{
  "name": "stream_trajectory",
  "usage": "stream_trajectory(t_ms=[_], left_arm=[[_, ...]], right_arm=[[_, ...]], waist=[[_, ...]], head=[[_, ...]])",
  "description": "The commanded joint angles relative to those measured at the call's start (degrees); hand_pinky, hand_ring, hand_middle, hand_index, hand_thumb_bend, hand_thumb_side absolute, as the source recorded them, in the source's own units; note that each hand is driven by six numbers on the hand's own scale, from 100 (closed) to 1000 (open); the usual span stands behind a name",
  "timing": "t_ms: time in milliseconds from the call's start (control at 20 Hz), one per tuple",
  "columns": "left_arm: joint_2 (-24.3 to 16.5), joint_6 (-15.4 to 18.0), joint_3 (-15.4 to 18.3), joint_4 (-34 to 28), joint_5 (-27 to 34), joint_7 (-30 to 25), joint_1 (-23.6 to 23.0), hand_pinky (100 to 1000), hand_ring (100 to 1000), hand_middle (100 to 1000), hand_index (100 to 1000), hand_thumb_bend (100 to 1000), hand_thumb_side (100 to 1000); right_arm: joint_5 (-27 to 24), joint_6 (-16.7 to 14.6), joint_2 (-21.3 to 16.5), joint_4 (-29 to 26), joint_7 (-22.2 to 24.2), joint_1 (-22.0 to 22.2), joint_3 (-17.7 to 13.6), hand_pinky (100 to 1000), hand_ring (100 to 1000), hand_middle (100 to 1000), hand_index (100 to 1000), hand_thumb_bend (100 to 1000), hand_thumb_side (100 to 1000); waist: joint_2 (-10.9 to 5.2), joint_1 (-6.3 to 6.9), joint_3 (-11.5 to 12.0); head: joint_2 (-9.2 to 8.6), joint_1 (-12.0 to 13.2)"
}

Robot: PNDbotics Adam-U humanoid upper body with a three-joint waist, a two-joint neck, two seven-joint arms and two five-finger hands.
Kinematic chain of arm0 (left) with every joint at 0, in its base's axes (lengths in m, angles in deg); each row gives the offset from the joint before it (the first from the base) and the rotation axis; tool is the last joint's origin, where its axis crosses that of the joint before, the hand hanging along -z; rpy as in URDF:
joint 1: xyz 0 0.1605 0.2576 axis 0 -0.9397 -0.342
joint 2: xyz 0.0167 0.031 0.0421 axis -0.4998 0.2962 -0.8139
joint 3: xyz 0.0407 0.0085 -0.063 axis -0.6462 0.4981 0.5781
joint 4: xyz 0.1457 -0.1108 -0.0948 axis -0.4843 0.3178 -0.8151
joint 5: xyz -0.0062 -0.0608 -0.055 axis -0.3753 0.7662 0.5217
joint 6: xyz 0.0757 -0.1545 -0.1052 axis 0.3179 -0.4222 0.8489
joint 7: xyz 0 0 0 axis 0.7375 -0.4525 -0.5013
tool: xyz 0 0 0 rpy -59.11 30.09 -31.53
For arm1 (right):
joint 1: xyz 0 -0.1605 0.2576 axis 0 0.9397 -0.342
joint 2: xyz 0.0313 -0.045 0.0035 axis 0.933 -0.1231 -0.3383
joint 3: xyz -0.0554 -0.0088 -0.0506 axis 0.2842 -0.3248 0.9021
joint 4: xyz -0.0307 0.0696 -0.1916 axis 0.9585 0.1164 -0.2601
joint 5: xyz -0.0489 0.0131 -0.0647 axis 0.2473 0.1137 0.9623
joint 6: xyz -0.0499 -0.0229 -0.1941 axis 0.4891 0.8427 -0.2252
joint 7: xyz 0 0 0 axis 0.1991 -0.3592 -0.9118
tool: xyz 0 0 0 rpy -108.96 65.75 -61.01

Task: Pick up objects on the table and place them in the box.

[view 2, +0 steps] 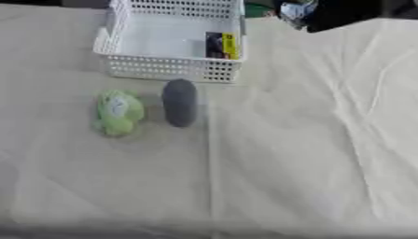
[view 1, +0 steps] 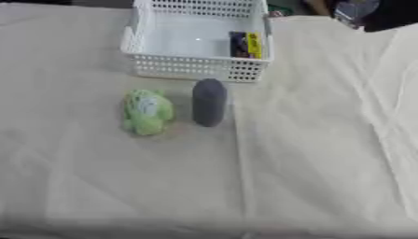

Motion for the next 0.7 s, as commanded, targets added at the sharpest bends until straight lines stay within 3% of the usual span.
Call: stream_trajectory(t_ms=[50, 300, 550, 600, 700], left_arm=[[-1.3, 0.0, -0.3, -1.1, 0.3, -0.4, 0.4, 606, 536, 588, 668, 100, 792], [-1.1, 0.0, -0.4, -1.1, 0.5, -0.5, 0.6, 607, 536, 588, 668, 100, 792], [-1.0, 0.1, -0.5, -1.1, 0.7, -0.6, 0.8, 607, 536, 588, 668, 100, 791], [-0.9, 0.1, -0.5, -1.1, 0.7, -0.7, 0.8, 607, 537, 588, 668, 100, 791], [-0.9, 0.2, -0.6, -1.1, 0.8, -0.7, 0.8, 607, 537, 588, 668, 100, 791]], right_arm=[[-0.7, -0.9, -0.3, 0.1, 0.0, -1.2, 0.8, 904, 956, 963, 1000, 156, 1000], [-4.0, -0.5, -0.9, -5.1, -3.9, 0.6, 1.4, 903, 948, 945, 1000, 213, 1000], [-5.1, 0.5, -1.0, -5.8, -6.6, 1.3, 1.6, 901, 942, 938, 1000, 235, 1000], [-5.1, 1.4, -0.8, -5.8, -6.9, 1.4, 1.3, 898, 935, 918, 976, 293, 1000], [-4.8, 3.8, -0.4, -5.9, -7.9, 1.5, 0.8, 894, 931, 910, 971, 298, 1000]], waist=[[-0.99, 0.20, 0.1], [-0.67, 0.30, 0.3], [-0.52, 0.38, 0.5], [-0.47, 0.43, 0.5], [-0.43, 0.50, 0.6]], head=[[0.31, -0.2], [0.31, 0.1], [0.31, 0.1], [0.31, 0.1], [0.31, 0.1]])
